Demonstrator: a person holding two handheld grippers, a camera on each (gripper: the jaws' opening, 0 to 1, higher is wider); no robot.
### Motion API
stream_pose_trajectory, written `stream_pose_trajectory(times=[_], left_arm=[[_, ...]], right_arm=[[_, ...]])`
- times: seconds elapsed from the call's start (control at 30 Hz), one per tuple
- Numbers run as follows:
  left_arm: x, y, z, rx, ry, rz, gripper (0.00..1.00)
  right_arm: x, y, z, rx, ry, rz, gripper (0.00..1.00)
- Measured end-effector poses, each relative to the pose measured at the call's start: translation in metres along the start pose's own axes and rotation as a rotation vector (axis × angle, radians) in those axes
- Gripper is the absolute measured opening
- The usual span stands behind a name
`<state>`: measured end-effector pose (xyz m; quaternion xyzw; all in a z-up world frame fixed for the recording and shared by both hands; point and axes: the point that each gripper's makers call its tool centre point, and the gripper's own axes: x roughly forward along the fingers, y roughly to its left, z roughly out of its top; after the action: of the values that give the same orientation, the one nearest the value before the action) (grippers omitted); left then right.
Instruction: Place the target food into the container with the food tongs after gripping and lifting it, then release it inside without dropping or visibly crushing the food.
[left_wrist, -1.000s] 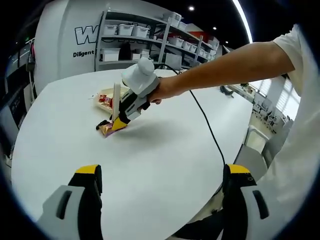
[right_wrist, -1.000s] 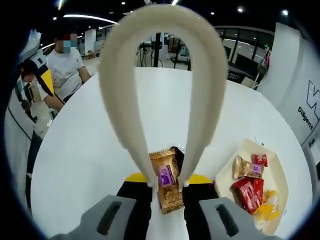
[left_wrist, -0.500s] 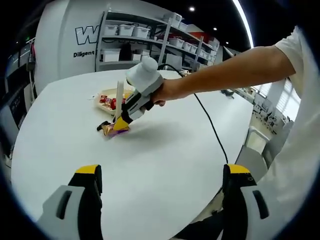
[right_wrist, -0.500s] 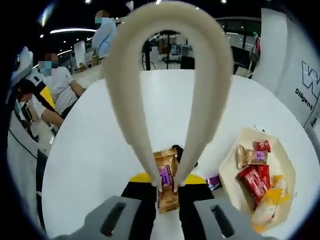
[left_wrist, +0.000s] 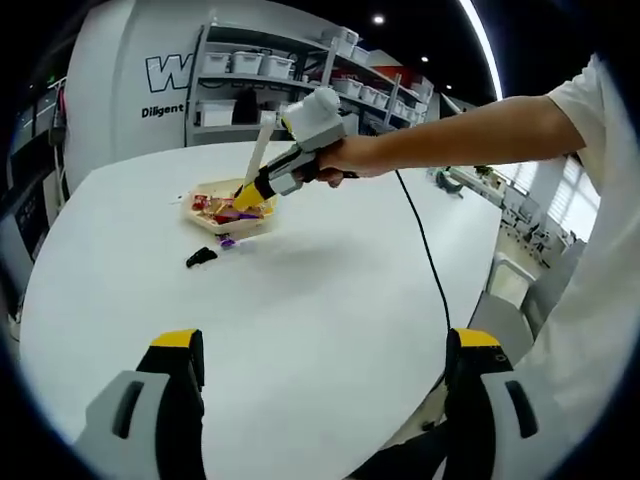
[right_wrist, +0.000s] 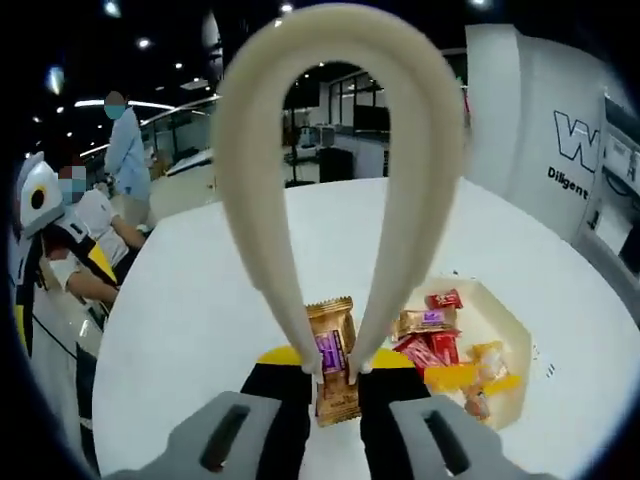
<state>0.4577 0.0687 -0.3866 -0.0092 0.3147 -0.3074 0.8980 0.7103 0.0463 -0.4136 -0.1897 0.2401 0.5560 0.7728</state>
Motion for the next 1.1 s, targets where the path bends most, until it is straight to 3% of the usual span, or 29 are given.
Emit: stream_pose_trajectory(times=[0.2, 0.5, 1.1], left_arm=[[0.001, -0.002, 0.000, 0.000, 0.000, -0.005, 0.99], [0.003, -0.003, 0.000, -0.004, 0.005, -0.002, 0.99], [-0.001, 0.005, -0.001, -0.020, 0.006, 0.025, 0.99]], right_arm=[[-0.006, -0.041, -0.016, 0.015, 0.065, -0.078, 0.11], [0.002, -0.036, -0.036, -0.034, 0.133, -0.093, 0.12], [0.020, -0.047, -0.044, -0.074, 0.198, -0.137, 0.17]])
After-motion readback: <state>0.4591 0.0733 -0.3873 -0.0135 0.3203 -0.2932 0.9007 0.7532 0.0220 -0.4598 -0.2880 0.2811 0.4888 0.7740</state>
